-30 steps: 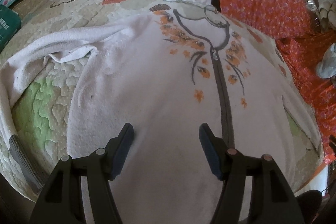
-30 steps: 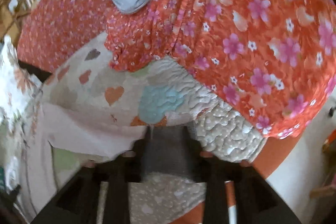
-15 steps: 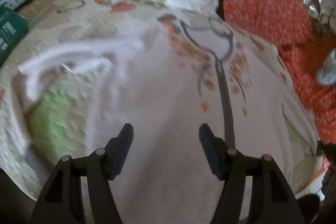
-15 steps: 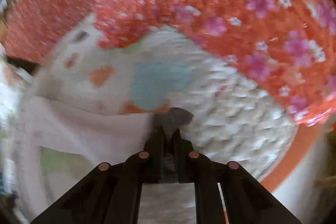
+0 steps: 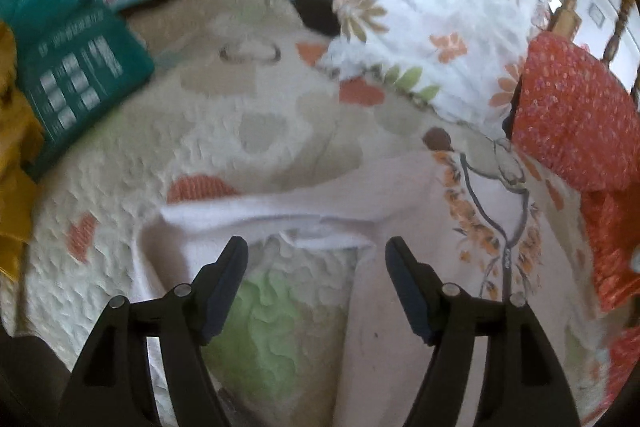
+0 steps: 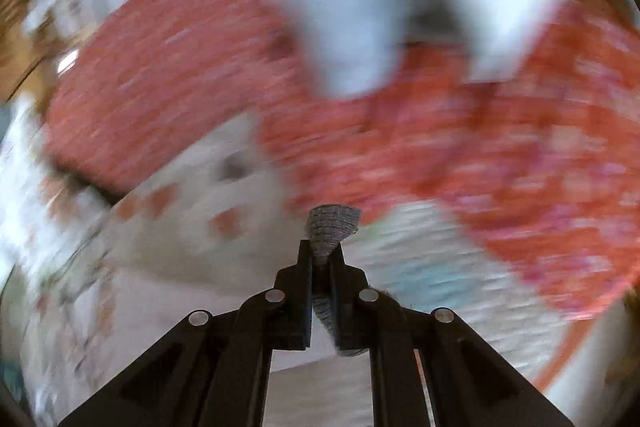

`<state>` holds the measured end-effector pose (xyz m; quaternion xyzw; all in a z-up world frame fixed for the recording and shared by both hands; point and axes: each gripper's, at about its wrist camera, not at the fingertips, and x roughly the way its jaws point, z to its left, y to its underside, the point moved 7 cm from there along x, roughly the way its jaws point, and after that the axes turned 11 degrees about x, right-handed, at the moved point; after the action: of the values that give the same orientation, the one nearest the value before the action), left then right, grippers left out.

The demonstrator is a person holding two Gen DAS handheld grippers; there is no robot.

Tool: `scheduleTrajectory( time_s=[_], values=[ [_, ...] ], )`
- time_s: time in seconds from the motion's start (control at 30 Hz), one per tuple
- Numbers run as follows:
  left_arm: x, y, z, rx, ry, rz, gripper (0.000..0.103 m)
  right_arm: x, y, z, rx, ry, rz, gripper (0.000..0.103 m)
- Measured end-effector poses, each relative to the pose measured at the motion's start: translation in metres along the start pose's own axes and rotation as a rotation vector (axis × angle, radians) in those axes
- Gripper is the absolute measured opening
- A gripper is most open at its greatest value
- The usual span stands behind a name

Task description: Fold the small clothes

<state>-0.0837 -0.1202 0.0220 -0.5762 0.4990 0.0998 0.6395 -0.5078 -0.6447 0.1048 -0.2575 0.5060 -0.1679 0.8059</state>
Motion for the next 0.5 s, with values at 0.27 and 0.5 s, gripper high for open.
scheduleTrajectory(
  time_s=[0.27, 0.5],
  values=[
    [0.002, -0.005, 0.029, -0.105, 0.001, 0.012, 0.07, 0.077, 0.185, 0.237, -0.203, -0.356, 0.366, 0.007],
    [-0.004, -0.014, 0.06, -0.182, -0.019, -0.008, 0.07, 0.089, 0.309, 0.364, -0.37, -0.492, 0.511, 0.008]
  ],
)
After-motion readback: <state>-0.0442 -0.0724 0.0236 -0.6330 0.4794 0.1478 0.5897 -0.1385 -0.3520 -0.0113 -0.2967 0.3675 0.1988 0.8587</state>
